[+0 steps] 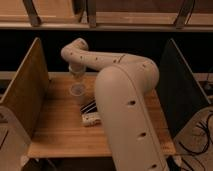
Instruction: Push the ceramic bowl across the table
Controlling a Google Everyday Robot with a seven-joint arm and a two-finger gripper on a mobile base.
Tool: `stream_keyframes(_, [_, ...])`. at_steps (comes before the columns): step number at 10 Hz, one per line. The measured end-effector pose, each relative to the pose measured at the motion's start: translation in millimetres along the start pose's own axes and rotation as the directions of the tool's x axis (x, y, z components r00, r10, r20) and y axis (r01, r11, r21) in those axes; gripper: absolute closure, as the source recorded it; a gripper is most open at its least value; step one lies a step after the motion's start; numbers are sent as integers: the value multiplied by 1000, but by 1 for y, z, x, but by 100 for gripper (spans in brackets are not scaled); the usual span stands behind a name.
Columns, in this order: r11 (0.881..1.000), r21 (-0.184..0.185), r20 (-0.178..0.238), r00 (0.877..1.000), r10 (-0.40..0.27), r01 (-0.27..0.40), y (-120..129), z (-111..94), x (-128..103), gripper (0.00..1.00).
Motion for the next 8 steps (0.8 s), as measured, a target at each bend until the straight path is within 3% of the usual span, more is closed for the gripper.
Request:
stream_keyframes(3, [991, 133, -33, 999, 12, -7, -51, -21, 25, 100])
stream_keyframes(4, [987, 160, -33, 999, 7, -2, -64, -22, 34, 100])
stream_keyframes(8, [985, 170, -31, 1000, -3, 8, -70, -21, 38, 100])
